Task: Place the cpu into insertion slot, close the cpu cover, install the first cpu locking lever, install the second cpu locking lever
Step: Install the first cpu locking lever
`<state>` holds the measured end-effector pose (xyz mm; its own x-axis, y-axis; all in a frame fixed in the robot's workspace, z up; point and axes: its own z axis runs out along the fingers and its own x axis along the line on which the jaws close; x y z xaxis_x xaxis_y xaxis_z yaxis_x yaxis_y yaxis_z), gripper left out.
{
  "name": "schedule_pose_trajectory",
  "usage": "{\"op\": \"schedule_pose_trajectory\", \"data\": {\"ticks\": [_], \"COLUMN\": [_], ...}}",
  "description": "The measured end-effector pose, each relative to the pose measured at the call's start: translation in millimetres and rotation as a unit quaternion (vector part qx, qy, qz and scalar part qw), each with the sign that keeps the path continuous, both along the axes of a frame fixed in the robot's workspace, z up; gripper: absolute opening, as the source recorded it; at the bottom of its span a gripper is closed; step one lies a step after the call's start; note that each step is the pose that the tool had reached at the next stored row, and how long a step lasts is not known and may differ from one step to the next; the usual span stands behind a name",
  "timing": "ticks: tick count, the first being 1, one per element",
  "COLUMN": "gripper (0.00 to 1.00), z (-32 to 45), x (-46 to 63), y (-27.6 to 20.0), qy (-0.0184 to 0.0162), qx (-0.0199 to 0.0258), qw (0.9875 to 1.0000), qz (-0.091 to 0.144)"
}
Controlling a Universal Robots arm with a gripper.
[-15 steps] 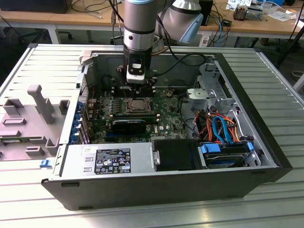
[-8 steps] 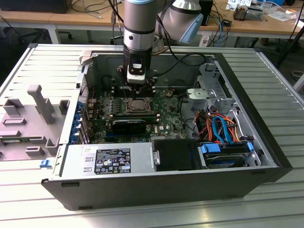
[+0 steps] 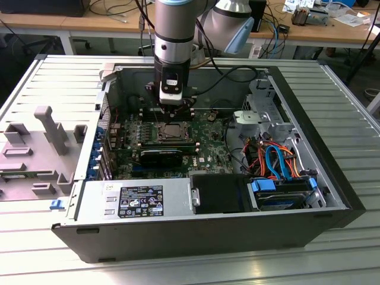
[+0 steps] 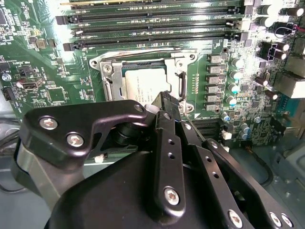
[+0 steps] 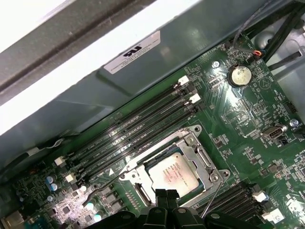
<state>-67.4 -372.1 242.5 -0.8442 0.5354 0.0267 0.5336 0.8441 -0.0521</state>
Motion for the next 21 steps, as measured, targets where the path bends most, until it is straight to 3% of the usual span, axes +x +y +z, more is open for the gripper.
{"op": "schedule_pose_trajectory", "data": {"ticks": [21], "gripper": [0.11], "z": [0.0], "x": [0.0], "y": [0.0], "qy": [0.0], "qx": [0.0], "qw": [0.9998], "qz": [0.021]}}
